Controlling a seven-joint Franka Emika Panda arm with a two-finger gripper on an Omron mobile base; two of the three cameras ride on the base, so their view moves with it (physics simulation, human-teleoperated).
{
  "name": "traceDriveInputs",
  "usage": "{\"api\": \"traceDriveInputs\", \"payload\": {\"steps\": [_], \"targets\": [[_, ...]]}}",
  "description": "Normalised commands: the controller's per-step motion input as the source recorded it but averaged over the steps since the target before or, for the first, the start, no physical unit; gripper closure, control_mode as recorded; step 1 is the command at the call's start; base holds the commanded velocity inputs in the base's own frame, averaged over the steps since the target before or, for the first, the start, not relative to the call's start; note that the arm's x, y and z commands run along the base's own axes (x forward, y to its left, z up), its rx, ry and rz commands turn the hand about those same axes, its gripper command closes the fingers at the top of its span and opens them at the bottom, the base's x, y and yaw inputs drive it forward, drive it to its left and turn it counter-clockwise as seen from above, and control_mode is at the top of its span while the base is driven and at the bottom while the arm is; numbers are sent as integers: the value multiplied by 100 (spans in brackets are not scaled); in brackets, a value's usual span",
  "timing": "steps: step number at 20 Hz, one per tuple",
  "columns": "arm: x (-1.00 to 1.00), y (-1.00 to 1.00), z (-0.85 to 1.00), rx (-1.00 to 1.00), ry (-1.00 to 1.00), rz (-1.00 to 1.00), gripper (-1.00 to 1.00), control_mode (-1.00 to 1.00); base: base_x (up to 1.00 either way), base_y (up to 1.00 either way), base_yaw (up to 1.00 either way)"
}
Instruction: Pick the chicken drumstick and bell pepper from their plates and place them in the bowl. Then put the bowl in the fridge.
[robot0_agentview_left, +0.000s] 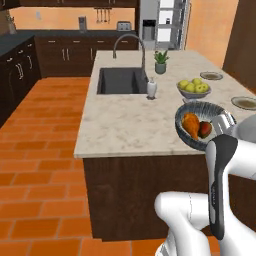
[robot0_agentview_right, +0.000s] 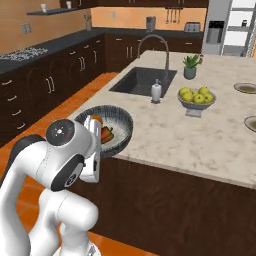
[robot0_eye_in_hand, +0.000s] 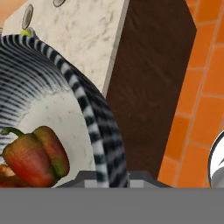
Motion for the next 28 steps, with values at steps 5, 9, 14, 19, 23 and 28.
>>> {"api": "traceDriveInputs", "payload": {"steps": [5,9,14,19,23,28], "targets": [[0,0,0,0,0,0,100,100,51,100,-6],[0,0,0,0,0,0,100,100,56,100,-8],[0,0,0,0,0,0,100,100,60,100,-11],[0,0,0,0,0,0,100,100,62,100,-11],[0,0,0,0,0,0,100,100,95,100,-23],[0,0,0,0,0,0,100,100,100,100,-41]]}}
